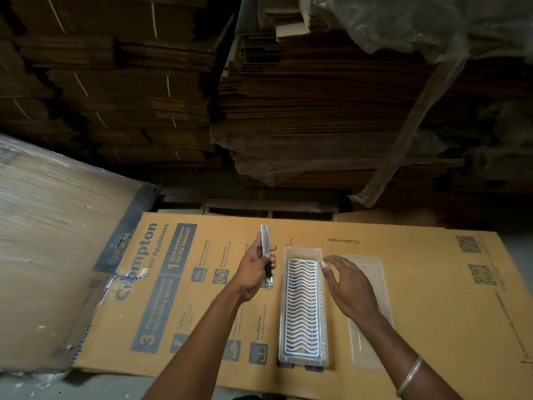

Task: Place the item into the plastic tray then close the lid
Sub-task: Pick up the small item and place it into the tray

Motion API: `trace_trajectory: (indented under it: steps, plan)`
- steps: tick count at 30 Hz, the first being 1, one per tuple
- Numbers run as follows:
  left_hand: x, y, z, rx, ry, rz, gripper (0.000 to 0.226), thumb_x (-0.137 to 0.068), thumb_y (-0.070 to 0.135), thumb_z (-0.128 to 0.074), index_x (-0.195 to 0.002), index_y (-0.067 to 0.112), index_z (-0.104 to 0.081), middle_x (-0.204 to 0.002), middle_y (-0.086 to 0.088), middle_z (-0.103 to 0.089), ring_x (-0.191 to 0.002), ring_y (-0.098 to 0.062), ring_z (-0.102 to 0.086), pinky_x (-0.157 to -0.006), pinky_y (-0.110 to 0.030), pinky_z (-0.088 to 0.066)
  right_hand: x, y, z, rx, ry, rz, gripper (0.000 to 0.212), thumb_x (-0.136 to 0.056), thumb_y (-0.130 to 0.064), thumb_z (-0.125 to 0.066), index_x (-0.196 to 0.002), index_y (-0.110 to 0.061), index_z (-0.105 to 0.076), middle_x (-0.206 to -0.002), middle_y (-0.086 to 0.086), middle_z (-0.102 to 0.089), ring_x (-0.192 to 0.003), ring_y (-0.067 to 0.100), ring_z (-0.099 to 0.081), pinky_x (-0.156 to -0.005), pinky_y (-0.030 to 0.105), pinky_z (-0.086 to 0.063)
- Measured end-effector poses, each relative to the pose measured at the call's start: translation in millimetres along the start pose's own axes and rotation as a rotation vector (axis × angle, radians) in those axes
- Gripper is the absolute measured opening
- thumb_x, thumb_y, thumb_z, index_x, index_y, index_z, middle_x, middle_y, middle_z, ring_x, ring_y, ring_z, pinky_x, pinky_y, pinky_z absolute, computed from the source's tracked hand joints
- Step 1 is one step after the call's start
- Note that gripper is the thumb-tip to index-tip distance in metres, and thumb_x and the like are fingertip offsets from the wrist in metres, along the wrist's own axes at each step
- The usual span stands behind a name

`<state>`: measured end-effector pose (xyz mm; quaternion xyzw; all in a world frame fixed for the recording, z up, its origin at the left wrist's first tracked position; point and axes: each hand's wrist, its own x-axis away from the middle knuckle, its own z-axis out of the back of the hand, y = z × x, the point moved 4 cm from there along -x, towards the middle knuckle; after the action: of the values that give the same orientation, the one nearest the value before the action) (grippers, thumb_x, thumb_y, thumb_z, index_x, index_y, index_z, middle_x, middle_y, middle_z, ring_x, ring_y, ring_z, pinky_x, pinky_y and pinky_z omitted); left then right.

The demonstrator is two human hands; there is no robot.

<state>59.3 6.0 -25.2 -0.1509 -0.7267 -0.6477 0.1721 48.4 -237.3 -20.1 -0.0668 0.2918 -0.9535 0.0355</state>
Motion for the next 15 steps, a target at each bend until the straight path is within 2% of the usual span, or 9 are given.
trace_trajectory:
  steps: [4,6,9,12,13,15]
  plan:
    - [5,-3,-4,0.046,-0.052,0.010,0.067,-0.108,-0.006,-0.037,-0.165,0.022,-0.020,-0.108,-0.005,-0.053,-0.076,-0.014,-0.051,-0.077,-0.030,-0.045,3,1,-2,0.014,0.006,-0.004,0.081,-0.090,-0.071,-0.018,-0.139,-0.021,-0.059,-0.145,-0.003,-0.058,-0.137,0.013,-0.049,-0.111,0.033,-0.041]
    - [6,-3,-7,0.055,-0.064,0.012,0.063,-0.108,-0.004,-0.040,-0.164,0.023,-0.025,-0.108,-0.004,-0.055,-0.077,-0.014,-0.052,-0.077,-0.027,-0.048,4,3,-3,0.018,0.008,-0.007,0.079,-0.091,-0.070,-0.018,-0.140,-0.022,-0.058,-0.146,-0.003,-0.058,-0.137,0.013,-0.048,-0.111,0.032,-0.041]
    - [6,-9,-14,0.075,-0.021,0.015,0.048,-0.110,0.007,-0.042,-0.157,0.019,-0.039,-0.100,-0.002,-0.058,-0.080,-0.013,-0.055,-0.084,-0.031,-0.048,7,8,-7,0.025,0.002,-0.024,0.074,-0.093,-0.069,-0.021,-0.142,-0.025,-0.055,-0.146,-0.004,-0.057,-0.137,0.014,-0.048,-0.109,0.035,-0.043]
    - [11,-15,-28,0.045,0.052,0.027,0.027,-0.111,0.014,-0.041,-0.130,0.021,-0.059,-0.089,-0.003,-0.059,-0.075,-0.012,-0.058,-0.071,-0.023,-0.053,14,24,-13,0.056,-0.019,-0.099,0.064,-0.097,-0.064,-0.029,-0.141,-0.025,-0.054,-0.145,-0.001,-0.057,-0.135,0.019,-0.049,-0.103,0.039,-0.047]
    - [12,-20,-32,0.020,0.063,0.037,0.025,-0.111,0.015,-0.041,-0.120,0.022,-0.064,-0.087,-0.005,-0.060,-0.074,-0.013,-0.057,-0.067,-0.025,-0.053,17,30,-15,0.072,-0.033,-0.132,0.063,-0.098,-0.063,-0.031,-0.141,-0.023,-0.054,-0.144,0.000,-0.057,-0.134,0.020,-0.050,-0.101,0.040,-0.049]
    - [12,-32,-40,-0.080,0.086,0.074,0.022,-0.110,0.017,-0.045,-0.114,0.016,-0.067,-0.087,-0.011,-0.063,-0.074,-0.020,-0.057,-0.068,-0.036,-0.049,25,44,-17,0.093,-0.046,-0.194,0.062,-0.099,-0.061,-0.033,-0.141,-0.020,-0.053,-0.143,0.000,-0.057,-0.132,0.021,-0.052,-0.097,0.039,-0.051]
